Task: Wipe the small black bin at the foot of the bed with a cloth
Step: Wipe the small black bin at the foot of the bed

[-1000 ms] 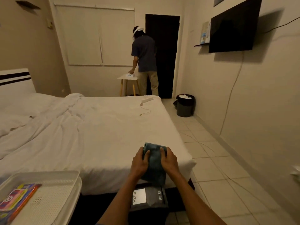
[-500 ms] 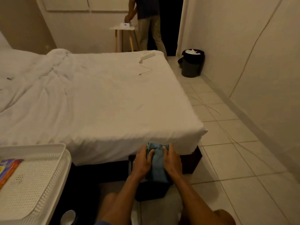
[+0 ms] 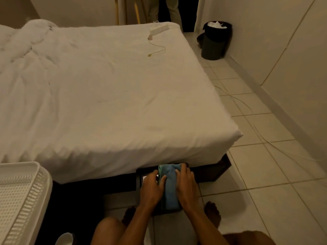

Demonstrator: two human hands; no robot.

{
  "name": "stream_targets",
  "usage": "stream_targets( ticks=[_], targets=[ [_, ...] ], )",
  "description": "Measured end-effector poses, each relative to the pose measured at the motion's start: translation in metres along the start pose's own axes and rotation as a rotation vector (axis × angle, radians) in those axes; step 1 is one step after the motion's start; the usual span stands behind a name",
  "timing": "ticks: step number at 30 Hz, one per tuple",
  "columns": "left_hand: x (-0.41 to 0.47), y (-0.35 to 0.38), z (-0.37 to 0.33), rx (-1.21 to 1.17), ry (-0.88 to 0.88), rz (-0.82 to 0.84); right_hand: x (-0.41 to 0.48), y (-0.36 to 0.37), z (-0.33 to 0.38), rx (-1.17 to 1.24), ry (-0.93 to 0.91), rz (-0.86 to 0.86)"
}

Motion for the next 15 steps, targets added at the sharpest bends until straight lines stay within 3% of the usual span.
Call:
stream_targets(
  ticks=[3, 8, 15],
  targets=[
    [0.003, -0.004, 0.01, 0.183, 0.021, -0.078, 0.001, 0.01, -0.006, -0.109, -0.048, -0.059],
    [0.004, -0.003, 0.031, 0.362, 0.27, -0.17, 0.0, 0.016, -0.011, -0.211, -0.077, -0.079],
    [-0.001, 0.015, 0.053, 0.487, 0.316, -0.071, -0.014, 0.04, -0.004, -0.099, -0.284, 0.057]
  ],
)
Point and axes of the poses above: each hand's wrist, its own x-axis towards the middle knuckle, its own y-axis out of the palm, z = x × y, the point moved 5 cm from there along x, towards the middle knuckle, and after that the axes turned 3 degrees about -z, right-handed, at the moved point
